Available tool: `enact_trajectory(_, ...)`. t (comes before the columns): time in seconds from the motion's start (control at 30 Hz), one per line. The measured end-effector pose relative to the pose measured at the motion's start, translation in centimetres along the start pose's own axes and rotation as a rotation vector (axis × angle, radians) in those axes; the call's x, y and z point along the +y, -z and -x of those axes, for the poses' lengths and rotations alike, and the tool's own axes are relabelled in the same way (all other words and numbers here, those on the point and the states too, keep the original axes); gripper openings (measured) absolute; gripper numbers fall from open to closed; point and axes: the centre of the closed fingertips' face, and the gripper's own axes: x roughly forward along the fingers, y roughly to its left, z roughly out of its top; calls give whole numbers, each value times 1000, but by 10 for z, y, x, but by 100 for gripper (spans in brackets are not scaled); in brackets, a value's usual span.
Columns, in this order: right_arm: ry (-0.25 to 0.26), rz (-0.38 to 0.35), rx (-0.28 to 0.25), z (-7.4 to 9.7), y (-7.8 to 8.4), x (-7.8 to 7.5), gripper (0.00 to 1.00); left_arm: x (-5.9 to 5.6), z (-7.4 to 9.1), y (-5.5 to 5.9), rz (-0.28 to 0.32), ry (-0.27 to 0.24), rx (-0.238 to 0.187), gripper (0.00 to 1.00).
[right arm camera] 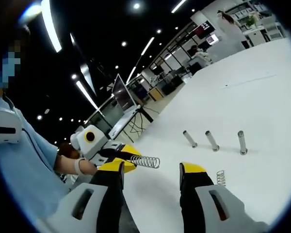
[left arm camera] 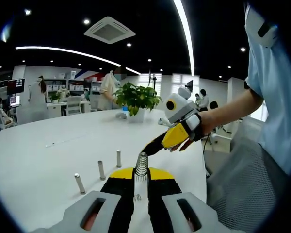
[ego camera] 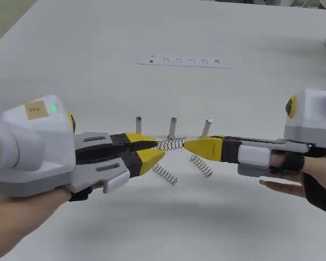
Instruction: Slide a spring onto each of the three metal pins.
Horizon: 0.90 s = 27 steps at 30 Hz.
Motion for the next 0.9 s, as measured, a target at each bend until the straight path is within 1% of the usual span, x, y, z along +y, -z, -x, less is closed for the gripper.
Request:
enact_trajectory(0.13, -17, -43, -12, -1, 0, 1, 36, -1, -1, -3, 3, 3, -8, 2)
enact_trajectory(0.23, -31, -59, -6, -1, 1, 4, 30, -2, -1, -3, 1, 7, -8, 2)
enact_trajectory(0.37, -33, -65, -2, -1, 3, 4, 28, -2, -2, -4, 2, 10, -10, 2)
enact_trajectory(0.47, -41, -80, 2, -1, 5, 4, 23, -3, -2, -5, 4, 14, -14, 2)
enact_trajectory(0.6, -48, -87, 6, -2, 6, 5, 22, -5, -2, -6, 7, 18, -16, 2)
enact_trajectory(0.7, -66, -110, -9, -3, 4, 8, 21, -5, -2, -6, 7, 20, -17, 2)
enact_trajectory(0.9, -71, -124, -18, -3, 3, 8, 18, -6, -3, -7, 7, 22, -21, 2)
